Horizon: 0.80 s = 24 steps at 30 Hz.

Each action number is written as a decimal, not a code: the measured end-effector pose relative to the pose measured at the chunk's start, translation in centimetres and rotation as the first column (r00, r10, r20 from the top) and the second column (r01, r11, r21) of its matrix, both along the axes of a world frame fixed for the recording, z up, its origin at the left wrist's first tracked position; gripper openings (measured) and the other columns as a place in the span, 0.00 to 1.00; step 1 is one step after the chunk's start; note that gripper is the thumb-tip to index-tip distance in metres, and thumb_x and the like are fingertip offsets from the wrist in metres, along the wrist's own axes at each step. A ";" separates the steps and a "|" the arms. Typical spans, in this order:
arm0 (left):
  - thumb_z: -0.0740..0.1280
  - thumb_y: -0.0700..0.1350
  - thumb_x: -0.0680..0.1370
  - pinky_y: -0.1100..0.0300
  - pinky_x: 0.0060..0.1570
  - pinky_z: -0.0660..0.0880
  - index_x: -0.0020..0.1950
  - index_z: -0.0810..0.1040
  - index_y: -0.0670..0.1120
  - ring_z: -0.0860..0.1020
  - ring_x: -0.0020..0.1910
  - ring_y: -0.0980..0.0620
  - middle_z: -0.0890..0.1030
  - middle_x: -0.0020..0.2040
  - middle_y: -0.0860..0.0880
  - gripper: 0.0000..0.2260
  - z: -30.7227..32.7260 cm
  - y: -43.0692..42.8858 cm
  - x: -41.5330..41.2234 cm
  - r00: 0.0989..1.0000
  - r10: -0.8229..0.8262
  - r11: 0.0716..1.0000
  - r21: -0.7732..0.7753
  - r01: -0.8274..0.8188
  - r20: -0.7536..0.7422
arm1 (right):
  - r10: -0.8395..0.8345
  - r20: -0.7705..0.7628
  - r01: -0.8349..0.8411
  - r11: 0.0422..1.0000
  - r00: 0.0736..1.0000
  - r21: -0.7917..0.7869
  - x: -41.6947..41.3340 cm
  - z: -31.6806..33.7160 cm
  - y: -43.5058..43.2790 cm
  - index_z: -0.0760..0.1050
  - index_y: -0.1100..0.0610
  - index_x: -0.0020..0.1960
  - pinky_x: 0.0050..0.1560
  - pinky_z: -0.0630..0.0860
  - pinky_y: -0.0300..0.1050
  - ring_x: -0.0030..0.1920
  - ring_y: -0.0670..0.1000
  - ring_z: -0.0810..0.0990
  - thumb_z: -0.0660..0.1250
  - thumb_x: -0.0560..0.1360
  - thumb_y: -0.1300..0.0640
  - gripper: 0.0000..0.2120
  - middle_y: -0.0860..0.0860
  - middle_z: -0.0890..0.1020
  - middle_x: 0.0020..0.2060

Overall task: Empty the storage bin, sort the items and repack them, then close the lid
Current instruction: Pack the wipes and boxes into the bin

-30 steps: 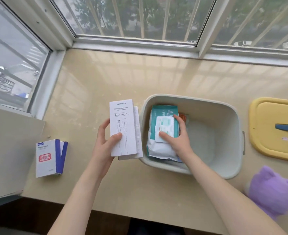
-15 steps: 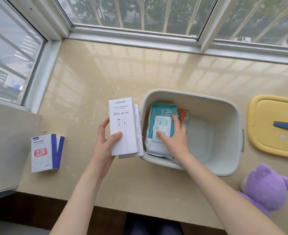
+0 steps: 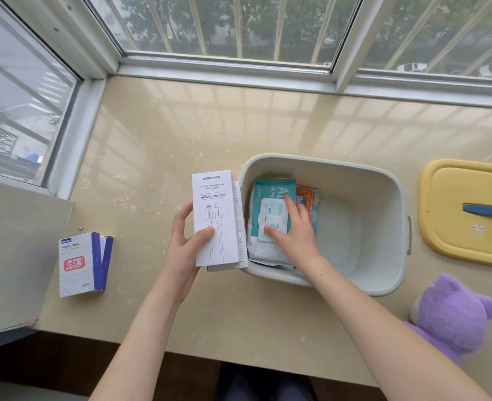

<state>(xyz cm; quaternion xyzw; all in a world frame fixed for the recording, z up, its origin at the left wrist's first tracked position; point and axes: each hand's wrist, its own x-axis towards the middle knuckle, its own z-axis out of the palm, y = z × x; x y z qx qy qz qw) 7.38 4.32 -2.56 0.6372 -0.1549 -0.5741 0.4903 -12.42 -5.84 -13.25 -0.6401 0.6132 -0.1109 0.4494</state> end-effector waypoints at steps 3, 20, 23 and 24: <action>0.68 0.45 0.73 0.52 0.45 0.77 0.68 0.66 0.61 0.82 0.49 0.49 0.84 0.55 0.53 0.25 0.5 0.0 -0.4 1.000 0.006 1.000 0.003 -0.006 0.006 | 0.042 -0.027 -0.042 0.999 0.999 -0.020 -0.6 1.2 -0.1 0.53 0.43 0.78 0.73 0.60 0.51 0.78 0.52 0.52 0.71 0.74 0.47 0.40 0.54 0.53 0.78; 0.71 0.49 0.72 0.49 0.53 0.79 0.67 0.67 0.64 0.82 0.53 0.47 0.84 0.54 0.47 0.27 -1.6 -5.2 -6.9 0.963 -0.254 0.967 0.000 0.255 0.094 | 0.048 0.247 0.001 0.981 0.968 -0.196 -5.7 5.8 1.1 0.65 0.53 0.74 0.69 0.66 0.42 0.68 0.41 0.68 0.57 0.80 0.47 0.24 0.46 0.71 0.69; 0.71 0.47 0.74 0.52 0.50 0.80 0.69 0.66 0.60 0.83 0.52 0.46 0.84 0.53 0.46 0.26 -2.6 -5.6 -7.4 0.957 -0.277 0.960 -0.013 0.279 0.086 | -0.074 0.413 0.068 0.997 0.908 0.029 -4.4 5.3 1.3 0.64 0.45 0.73 0.67 0.71 0.52 0.68 0.44 0.71 0.59 0.77 0.41 0.25 0.43 0.72 0.68; 0.71 0.45 0.76 0.52 0.49 0.81 0.69 0.66 0.60 0.83 0.51 0.46 0.84 0.53 0.46 0.25 -2.8 -5.7 -7.5 0.956 -0.280 0.959 -0.017 0.282 0.083 | -0.136 0.463 0.101 0.990 0.876 0.100 -4.1 5.3 1.2 0.64 0.43 0.72 0.65 0.73 0.51 0.66 0.43 0.73 0.62 0.77 0.42 0.25 0.43 0.74 0.66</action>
